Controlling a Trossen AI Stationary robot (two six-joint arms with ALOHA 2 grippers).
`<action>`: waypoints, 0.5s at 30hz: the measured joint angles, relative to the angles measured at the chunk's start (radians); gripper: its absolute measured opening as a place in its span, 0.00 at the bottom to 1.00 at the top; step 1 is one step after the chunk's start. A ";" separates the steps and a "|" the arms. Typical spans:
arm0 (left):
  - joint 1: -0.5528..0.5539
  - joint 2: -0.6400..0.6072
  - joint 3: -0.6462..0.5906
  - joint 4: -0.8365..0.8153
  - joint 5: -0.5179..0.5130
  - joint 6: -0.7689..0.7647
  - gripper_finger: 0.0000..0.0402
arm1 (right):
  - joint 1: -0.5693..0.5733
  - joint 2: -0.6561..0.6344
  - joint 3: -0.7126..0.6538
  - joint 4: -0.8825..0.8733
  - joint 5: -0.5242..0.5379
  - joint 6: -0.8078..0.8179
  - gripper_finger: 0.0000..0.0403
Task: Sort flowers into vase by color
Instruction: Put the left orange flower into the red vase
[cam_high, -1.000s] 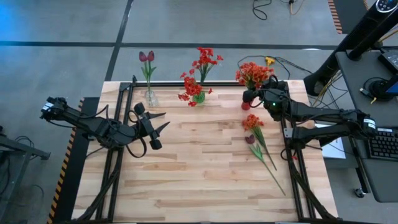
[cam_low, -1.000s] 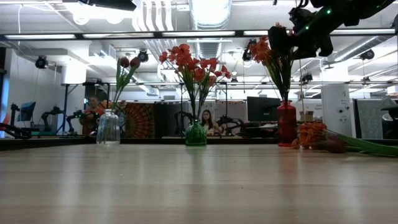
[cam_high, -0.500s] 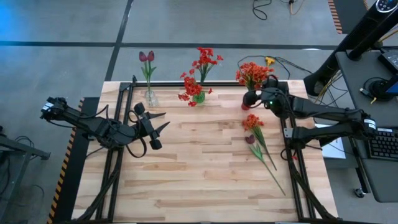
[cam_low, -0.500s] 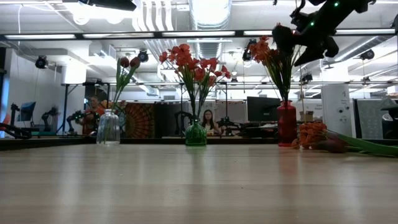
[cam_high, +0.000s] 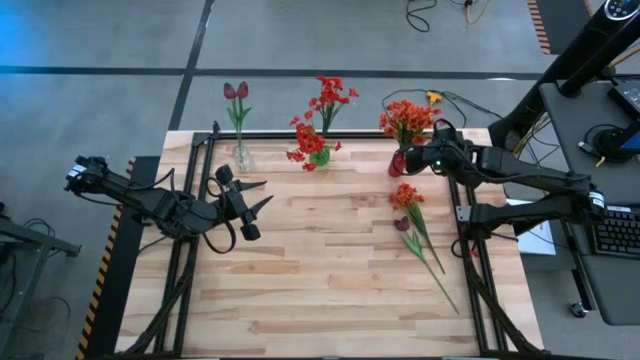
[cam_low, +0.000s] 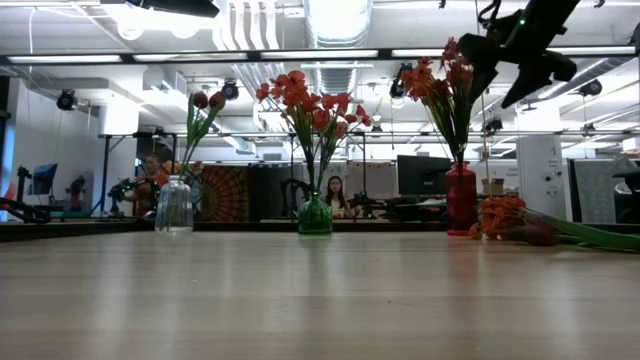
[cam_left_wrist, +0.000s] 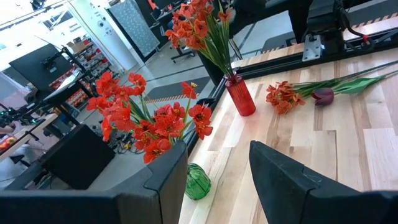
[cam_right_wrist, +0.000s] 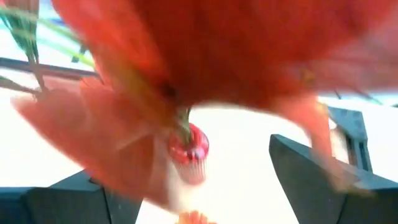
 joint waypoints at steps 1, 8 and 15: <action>0.000 0.000 0.000 0.000 0.000 0.000 0.39 | 0.000 0.000 0.007 -0.028 -0.019 0.019 0.76; 0.000 0.000 0.000 0.000 0.000 0.000 0.39 | 0.000 0.000 0.047 -0.257 -0.111 0.160 0.74; 0.000 0.000 0.000 0.000 0.001 0.000 0.39 | 0.036 0.011 0.037 -0.296 -0.361 0.181 0.74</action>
